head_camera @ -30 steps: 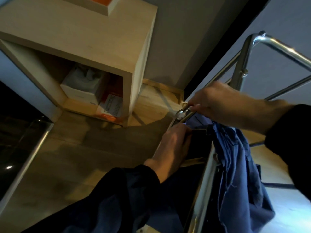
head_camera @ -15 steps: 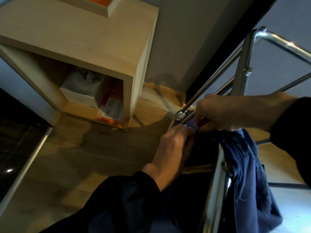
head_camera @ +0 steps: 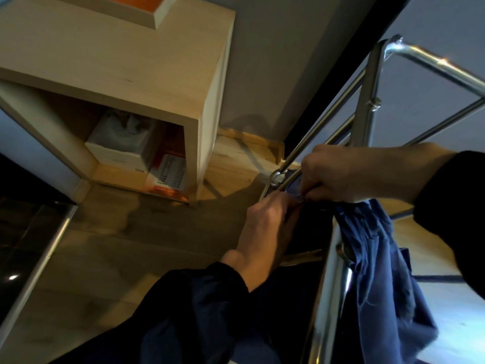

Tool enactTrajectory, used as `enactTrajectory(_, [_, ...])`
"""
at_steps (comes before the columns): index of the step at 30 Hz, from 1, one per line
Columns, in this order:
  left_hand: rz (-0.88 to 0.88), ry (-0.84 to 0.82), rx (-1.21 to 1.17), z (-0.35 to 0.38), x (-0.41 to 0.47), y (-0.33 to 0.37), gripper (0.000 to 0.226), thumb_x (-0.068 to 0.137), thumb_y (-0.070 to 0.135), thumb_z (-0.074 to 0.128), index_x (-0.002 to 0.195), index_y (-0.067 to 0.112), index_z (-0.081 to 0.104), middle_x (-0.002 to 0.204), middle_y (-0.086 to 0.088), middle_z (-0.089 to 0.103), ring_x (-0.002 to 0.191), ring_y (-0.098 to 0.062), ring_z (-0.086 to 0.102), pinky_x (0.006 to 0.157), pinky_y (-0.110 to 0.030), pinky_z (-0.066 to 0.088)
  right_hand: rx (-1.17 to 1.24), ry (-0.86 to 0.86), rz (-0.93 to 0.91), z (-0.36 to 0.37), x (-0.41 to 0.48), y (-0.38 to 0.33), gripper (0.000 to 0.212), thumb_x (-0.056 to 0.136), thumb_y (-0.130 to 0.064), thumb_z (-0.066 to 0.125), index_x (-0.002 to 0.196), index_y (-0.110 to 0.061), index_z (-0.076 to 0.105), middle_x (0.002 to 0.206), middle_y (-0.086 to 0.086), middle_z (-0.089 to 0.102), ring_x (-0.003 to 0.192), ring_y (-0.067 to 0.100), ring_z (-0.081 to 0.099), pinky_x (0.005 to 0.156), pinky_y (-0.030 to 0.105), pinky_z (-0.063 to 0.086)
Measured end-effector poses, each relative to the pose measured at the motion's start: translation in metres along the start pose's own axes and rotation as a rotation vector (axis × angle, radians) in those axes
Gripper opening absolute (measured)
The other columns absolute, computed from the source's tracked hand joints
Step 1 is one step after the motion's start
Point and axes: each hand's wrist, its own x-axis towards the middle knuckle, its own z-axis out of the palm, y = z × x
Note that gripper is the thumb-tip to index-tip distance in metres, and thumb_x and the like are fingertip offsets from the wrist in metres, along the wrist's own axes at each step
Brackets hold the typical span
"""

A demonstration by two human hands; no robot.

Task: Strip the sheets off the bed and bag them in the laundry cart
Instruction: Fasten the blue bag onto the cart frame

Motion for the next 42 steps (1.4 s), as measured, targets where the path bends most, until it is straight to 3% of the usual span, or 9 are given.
enactTrajectory(7, [-0.06, -0.044, -0.044, -0.004, 0.005, 0.003, 0.004, 0.091, 0.012, 0.063, 0.092, 0.009, 0.065, 0.088, -0.002, 0.068, 0.08, -0.013, 0.065, 0.067, -0.033, 0.051, 0.007, -0.06, 0.068, -0.005, 0.0, -0.002, 0.028, 0.083, -0.021, 0.061, 0.057, -0.014, 0.056, 0.052, -0.003, 0.05, 0.055, 0.02, 0.054, 0.058, 0.045, 0.052])
enactTrajectory(13, [-0.071, -0.044, -0.013, -0.003, 0.012, 0.007, 0.02, 0.087, 0.01, 0.061, 0.104, 0.013, 0.07, 0.092, -0.003, 0.072, 0.086, -0.016, 0.067, 0.072, -0.033, 0.052, -0.026, -0.102, 0.142, -0.006, 0.002, -0.006, 0.02, 0.088, -0.03, 0.059, 0.075, -0.021, 0.07, 0.074, -0.004, 0.06, 0.078, 0.02, 0.061, 0.069, 0.045, 0.056])
enactTrajectory(16, [-0.024, -0.042, 0.007, -0.002, 0.011, 0.006, 0.023, 0.086, 0.011, 0.06, 0.105, 0.014, 0.072, 0.09, -0.002, 0.068, 0.083, -0.013, 0.065, 0.073, -0.026, 0.052, -0.01, -0.071, 0.139, -0.008, -0.001, -0.008, 0.032, 0.088, -0.029, 0.061, 0.056, -0.027, 0.056, 0.063, -0.012, 0.051, 0.07, 0.014, 0.058, 0.068, 0.042, 0.055])
enactTrajectory(22, [0.008, -0.062, 0.099, -0.001, 0.011, 0.009, 0.035, 0.085, 0.003, 0.062, 0.118, 0.011, 0.065, 0.094, -0.004, 0.065, 0.086, -0.014, 0.06, 0.075, -0.011, 0.039, -0.039, 0.004, 0.147, -0.003, -0.003, -0.011, 0.018, 0.089, -0.03, 0.058, 0.081, -0.017, 0.068, 0.075, -0.005, 0.049, 0.08, 0.023, 0.058, 0.073, 0.044, 0.053])
enactTrajectory(25, [0.006, -0.025, 0.156, 0.002, 0.011, 0.015, 0.029, 0.085, 0.004, 0.06, 0.113, 0.009, 0.067, 0.088, -0.007, 0.065, 0.081, -0.019, 0.06, 0.068, -0.019, 0.041, -0.032, -0.059, 0.173, -0.007, 0.0, -0.014, 0.022, 0.09, -0.029, 0.058, 0.078, -0.014, 0.07, 0.079, 0.001, 0.056, 0.08, 0.021, 0.058, 0.072, 0.042, 0.053])
enactTrajectory(29, [-0.048, -0.039, 0.201, 0.002, 0.009, 0.023, 0.03, 0.086, 0.016, 0.054, 0.114, 0.012, 0.066, 0.09, -0.008, 0.065, 0.08, -0.024, 0.061, 0.065, -0.035, 0.049, -0.012, -0.121, 0.226, -0.01, 0.005, -0.015, 0.033, 0.09, -0.022, 0.058, 0.058, -0.012, 0.055, 0.067, 0.004, 0.056, 0.057, 0.016, 0.052, 0.053, 0.032, 0.046])
enactTrajectory(33, [-0.112, -0.091, 0.258, -0.001, 0.011, 0.022, 0.027, 0.081, 0.011, 0.065, 0.107, 0.016, 0.069, 0.083, -0.006, 0.059, 0.073, -0.027, 0.059, 0.06, -0.024, 0.038, 0.081, -0.129, 0.236, -0.008, 0.007, -0.006, 0.023, 0.085, -0.024, 0.059, 0.065, -0.016, 0.064, 0.061, 0.001, 0.059, 0.061, 0.023, 0.059, 0.059, 0.043, 0.054])
enactTrajectory(36, [-0.096, -0.093, 0.233, -0.003, 0.013, 0.021, 0.026, 0.081, 0.02, 0.052, 0.097, 0.015, 0.072, 0.078, -0.005, 0.057, 0.069, -0.027, 0.059, 0.061, -0.021, 0.034, 0.125, -0.137, 0.216, -0.007, 0.006, -0.003, 0.017, 0.084, -0.025, 0.06, 0.083, -0.012, 0.071, 0.069, 0.004, 0.067, 0.071, 0.025, 0.064, 0.065, 0.048, 0.057])
enactTrajectory(42, [-0.098, -0.099, 0.137, -0.005, 0.012, 0.02, 0.043, 0.083, 0.034, 0.036, 0.094, 0.014, 0.073, 0.075, -0.004, 0.056, 0.067, -0.021, 0.056, 0.059, -0.019, 0.035, 0.186, -0.151, 0.195, -0.004, 0.006, -0.001, 0.021, 0.084, -0.027, 0.061, 0.087, -0.009, 0.071, 0.078, 0.01, 0.069, 0.078, 0.029, 0.064, 0.068, 0.049, 0.056])
